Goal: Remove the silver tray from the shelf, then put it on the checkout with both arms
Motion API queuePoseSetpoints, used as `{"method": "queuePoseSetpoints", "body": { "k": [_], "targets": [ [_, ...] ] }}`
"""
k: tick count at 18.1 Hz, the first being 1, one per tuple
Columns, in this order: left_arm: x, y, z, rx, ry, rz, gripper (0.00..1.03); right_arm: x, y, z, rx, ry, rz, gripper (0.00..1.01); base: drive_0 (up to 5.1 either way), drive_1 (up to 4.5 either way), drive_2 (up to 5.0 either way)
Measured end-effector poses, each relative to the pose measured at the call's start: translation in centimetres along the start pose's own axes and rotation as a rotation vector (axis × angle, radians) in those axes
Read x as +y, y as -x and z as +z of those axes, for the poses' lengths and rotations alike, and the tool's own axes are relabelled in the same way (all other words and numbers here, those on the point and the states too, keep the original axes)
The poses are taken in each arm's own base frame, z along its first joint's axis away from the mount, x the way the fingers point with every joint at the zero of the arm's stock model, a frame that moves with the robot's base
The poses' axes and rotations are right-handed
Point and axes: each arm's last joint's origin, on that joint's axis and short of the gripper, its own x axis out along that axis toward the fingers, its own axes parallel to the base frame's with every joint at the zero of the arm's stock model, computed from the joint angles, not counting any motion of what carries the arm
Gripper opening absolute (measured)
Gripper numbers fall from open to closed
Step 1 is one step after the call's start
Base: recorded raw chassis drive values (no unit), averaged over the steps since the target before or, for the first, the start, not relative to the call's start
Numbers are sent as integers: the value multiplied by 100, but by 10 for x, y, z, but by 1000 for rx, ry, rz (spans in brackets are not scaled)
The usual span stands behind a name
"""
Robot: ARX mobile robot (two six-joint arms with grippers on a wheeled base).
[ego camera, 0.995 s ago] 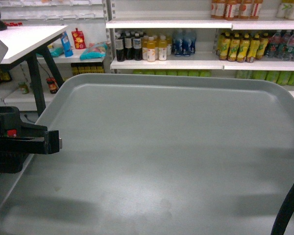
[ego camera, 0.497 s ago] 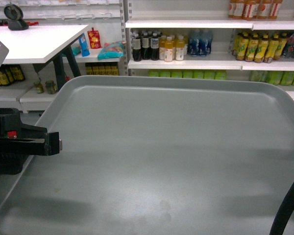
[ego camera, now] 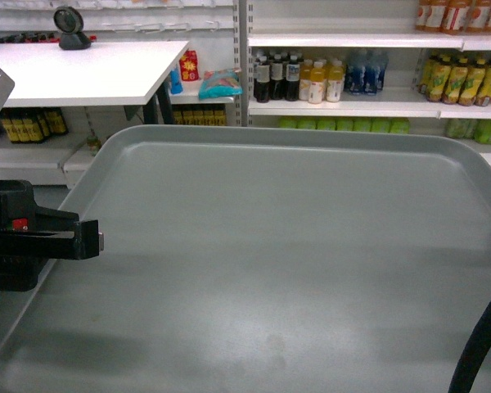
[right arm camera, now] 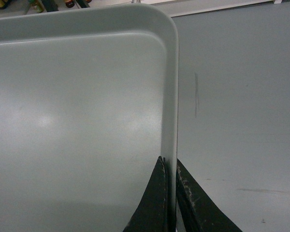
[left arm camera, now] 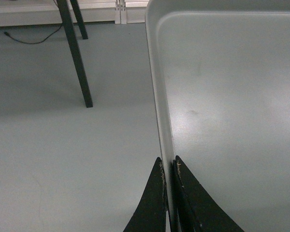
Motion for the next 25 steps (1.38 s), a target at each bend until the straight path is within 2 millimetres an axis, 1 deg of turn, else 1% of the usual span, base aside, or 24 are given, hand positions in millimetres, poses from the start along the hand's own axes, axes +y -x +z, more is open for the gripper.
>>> {"method": "queuePoseSetpoints", "body": {
  "k": [25],
  "targets": [
    [0,0,0,-3,0,0,3,0,0,1,-6,0,1,3,-501,245,245]
  ]
}}
